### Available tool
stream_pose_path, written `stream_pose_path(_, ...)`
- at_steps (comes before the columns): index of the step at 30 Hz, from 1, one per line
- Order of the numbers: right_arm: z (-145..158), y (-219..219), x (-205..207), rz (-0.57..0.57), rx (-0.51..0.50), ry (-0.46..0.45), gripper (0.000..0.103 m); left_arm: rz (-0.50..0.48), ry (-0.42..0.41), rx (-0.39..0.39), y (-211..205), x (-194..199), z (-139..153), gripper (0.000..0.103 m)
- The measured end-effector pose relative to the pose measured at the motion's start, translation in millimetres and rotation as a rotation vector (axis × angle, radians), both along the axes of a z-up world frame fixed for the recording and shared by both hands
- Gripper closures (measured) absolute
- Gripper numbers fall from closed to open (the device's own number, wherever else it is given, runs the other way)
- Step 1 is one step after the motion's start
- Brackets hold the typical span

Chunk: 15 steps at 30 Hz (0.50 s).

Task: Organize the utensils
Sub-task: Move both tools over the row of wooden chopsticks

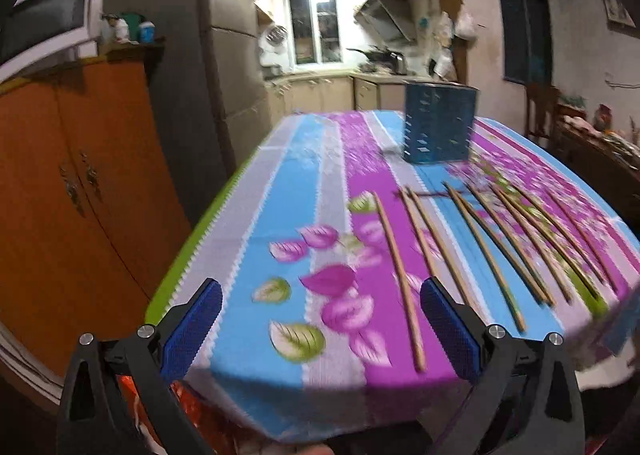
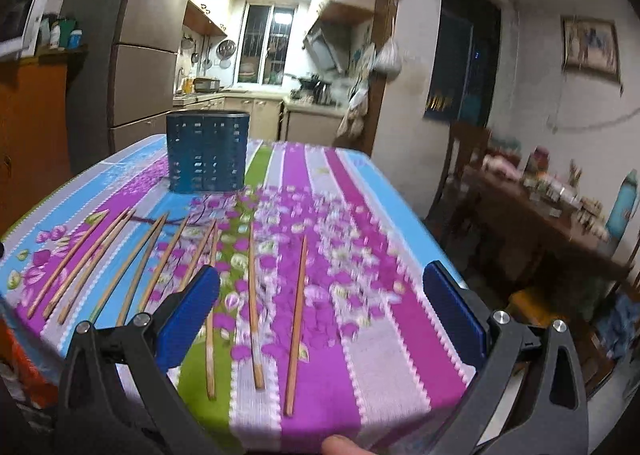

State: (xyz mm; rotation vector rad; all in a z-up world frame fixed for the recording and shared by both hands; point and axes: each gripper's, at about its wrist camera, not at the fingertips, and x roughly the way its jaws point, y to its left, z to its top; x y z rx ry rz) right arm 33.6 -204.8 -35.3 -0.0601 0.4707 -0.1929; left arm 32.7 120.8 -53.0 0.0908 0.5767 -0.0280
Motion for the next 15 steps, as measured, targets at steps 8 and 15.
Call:
stream_pose_path(8,-15.2,-1.6,-21.7,0.068,0.027,0.099,0.005,-0.190,-0.016,0.055,-45.4,-32.9,-4.1,0.004)
stream_pose_path(15,-23.1,-2.5,-28.9,0.127,0.072,0.106,0.005,-0.327,0.081,0.012,-81.5,-21.9,-27.7,0.050)
